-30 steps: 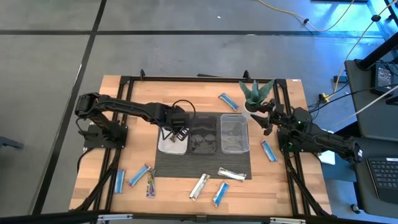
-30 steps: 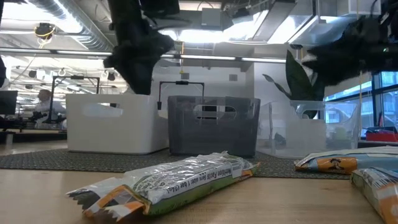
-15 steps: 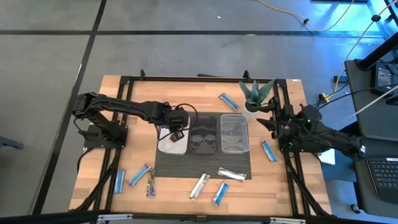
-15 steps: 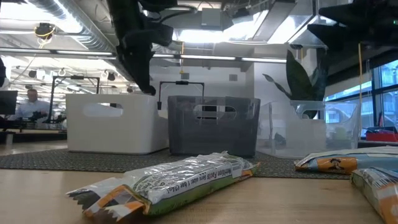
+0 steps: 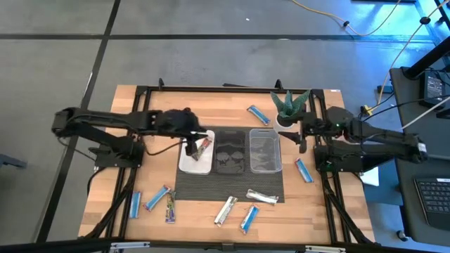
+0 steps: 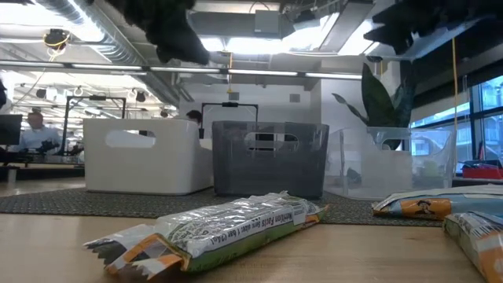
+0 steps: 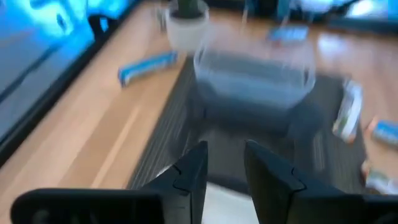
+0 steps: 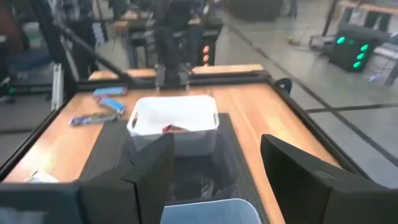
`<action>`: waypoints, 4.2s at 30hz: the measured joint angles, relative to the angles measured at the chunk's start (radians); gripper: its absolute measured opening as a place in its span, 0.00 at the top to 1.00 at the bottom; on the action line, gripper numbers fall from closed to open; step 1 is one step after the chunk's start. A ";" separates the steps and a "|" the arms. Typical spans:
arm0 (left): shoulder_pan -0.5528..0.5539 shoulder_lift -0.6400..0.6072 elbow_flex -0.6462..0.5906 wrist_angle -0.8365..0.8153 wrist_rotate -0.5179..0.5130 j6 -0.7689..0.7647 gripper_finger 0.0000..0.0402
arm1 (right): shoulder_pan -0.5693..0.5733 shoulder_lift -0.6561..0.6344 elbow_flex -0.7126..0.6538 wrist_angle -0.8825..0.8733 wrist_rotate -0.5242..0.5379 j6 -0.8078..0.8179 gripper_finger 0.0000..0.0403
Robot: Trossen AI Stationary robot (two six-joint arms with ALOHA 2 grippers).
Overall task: Pick and place Granola Bars by type
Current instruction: Put the yellow granola bar into the transparent bin
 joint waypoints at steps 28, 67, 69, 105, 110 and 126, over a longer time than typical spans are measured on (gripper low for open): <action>0.029 -0.216 -0.364 0.443 -0.008 -0.018 0.76 | 0.360 0.594 0.551 -0.533 0.397 0.057 0.40; 0.028 -0.215 -0.364 0.408 -0.008 0.000 0.76 | 0.802 1.234 0.559 -0.513 0.252 0.834 0.40; 0.028 -0.215 -0.364 0.408 -0.007 -0.001 0.76 | 0.802 1.258 0.559 -0.499 0.228 0.837 0.40; 0.028 -0.215 -0.364 0.412 -0.006 -0.029 0.76 | 0.803 1.325 0.662 -0.535 0.139 0.781 0.79; 0.028 -0.215 -0.364 0.412 -0.006 -0.084 0.76 | 0.799 1.324 0.807 -0.694 0.183 0.730 0.79; 0.028 -0.215 -0.364 0.412 -0.006 -0.099 0.76 | 0.664 1.321 1.114 -1.367 0.606 1.168 0.78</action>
